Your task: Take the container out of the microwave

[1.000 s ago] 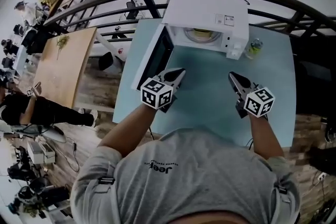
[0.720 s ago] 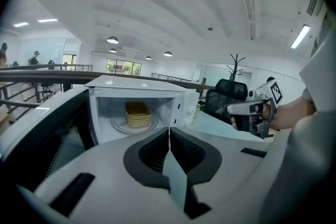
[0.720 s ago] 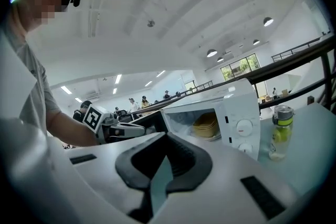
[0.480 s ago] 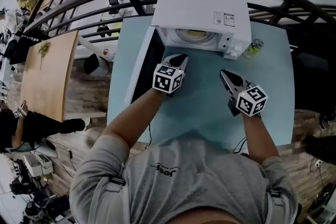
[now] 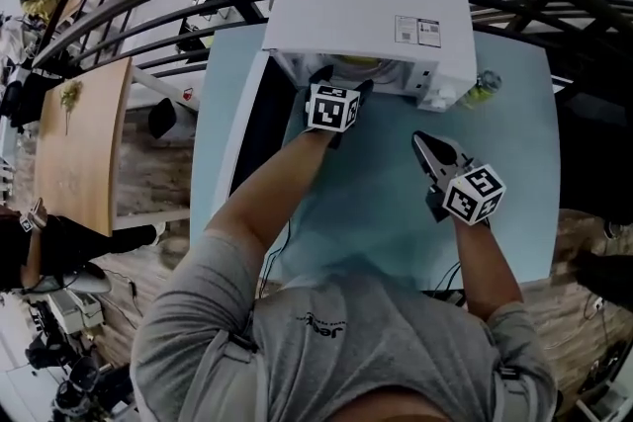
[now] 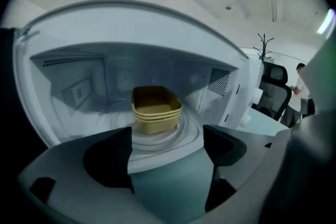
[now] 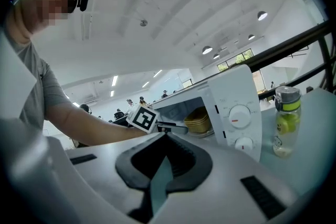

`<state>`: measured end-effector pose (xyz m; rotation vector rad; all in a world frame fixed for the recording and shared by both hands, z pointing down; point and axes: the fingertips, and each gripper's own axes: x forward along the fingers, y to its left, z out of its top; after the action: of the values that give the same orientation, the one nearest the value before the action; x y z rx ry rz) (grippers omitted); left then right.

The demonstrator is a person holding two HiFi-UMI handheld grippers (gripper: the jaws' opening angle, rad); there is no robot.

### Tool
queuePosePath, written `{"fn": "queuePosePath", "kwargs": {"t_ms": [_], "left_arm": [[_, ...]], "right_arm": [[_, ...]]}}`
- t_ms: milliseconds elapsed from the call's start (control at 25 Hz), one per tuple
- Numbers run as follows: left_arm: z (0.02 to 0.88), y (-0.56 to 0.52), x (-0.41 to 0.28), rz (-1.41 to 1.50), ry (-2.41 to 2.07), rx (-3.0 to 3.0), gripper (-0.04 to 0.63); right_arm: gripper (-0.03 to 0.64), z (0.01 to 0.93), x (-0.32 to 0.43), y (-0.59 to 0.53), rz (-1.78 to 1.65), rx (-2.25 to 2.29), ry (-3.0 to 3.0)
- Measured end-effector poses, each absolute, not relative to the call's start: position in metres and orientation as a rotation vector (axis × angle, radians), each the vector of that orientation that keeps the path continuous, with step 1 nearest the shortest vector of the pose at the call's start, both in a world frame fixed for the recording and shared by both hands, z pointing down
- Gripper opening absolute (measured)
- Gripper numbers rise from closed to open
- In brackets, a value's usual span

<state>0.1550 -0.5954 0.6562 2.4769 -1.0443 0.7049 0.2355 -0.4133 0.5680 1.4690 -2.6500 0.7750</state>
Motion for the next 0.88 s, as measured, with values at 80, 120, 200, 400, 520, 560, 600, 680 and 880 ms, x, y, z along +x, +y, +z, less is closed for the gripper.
{"fn": "queuePosePath", "kwargs": {"t_ms": [80, 120, 200, 400, 520, 560, 600, 680, 880], "left_arm": [[0.668, -0.608, 0.161, 0.741, -1.078, 2.470, 0.453], [0.674, -0.615, 0.164, 0.749, -1.095, 2.457, 0.466], [0.684, -0.629, 0.167, 0.758, -1.127, 2.418, 0.485], [0.694, -0.652, 0.178, 0.787, -1.172, 2.385, 0.506], [0.699, -0.658, 0.185, 0.787, -1.175, 2.351, 0.509], [0.701, -0.661, 0.187, 0.783, -1.181, 2.336, 0.509], [0.703, -0.663, 0.188, 0.777, -1.191, 2.323, 0.509], [0.705, -0.668, 0.189, 0.771, -1.209, 2.305, 0.509], [0.715, -0.675, 0.191, 0.814, -1.238, 2.269, 0.509]], "right_arm": [[0.017, 0.576, 0.239, -0.416, 0.798, 1.481, -2.657], [0.018, 0.579, 0.241, -0.417, 0.806, 1.485, -2.660], [0.018, 0.585, 0.245, -0.417, 0.818, 1.490, -2.664], [0.018, 0.593, 0.255, -0.417, 0.855, 1.505, -2.665], [0.018, 0.597, 0.260, -0.417, 0.874, 1.513, -2.663], [0.018, 0.599, 0.262, -0.417, 0.880, 1.515, -2.662], [0.017, 0.599, 0.263, -0.418, 0.886, 1.517, -2.663], [0.017, 0.600, 0.265, -0.418, 0.892, 1.518, -2.667], [0.017, 0.603, 0.270, -0.418, 0.903, 1.521, -2.670]]}}
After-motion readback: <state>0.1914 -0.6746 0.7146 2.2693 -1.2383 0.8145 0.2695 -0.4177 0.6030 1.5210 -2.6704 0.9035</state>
